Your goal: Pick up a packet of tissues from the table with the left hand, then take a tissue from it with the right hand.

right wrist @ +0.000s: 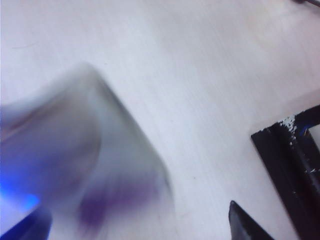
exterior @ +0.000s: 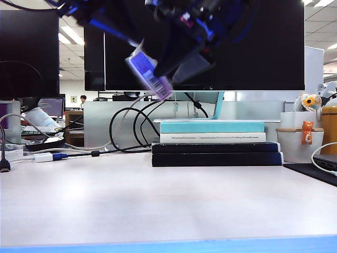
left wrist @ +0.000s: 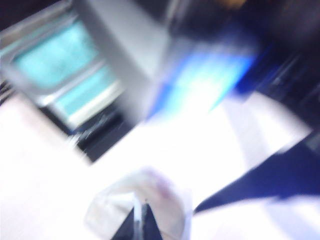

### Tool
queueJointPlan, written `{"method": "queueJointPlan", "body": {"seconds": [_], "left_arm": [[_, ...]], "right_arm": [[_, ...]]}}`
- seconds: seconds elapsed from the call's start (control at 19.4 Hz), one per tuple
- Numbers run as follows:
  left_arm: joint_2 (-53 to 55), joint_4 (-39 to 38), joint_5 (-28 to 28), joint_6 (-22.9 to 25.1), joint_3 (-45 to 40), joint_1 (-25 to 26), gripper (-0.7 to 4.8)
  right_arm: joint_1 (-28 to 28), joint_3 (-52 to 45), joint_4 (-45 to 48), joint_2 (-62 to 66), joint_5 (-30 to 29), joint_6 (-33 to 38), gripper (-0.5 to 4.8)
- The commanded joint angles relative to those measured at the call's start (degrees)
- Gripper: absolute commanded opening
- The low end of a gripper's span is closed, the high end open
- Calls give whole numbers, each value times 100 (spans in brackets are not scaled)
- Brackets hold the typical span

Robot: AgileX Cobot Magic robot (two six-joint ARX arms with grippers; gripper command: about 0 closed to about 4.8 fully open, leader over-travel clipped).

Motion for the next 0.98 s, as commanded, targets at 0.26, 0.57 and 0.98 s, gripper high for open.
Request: {"method": "queueJointPlan", "body": {"seconds": [0.26, 0.57, 0.98], "left_arm": [[-48, -13, 774, 302, 11, 549, -6], [-37, 39, 2524, 431, 11, 1056, -6], [-37, 175, 3467, 273, 11, 1123, -6]], "right_arm": [[-9, 35, -345, -756, -44, 11, 182], [-22, 33, -868, -1043, -1056, -367, 125], [-20, 28, -833, -1040, -1534, -525, 125]]}}
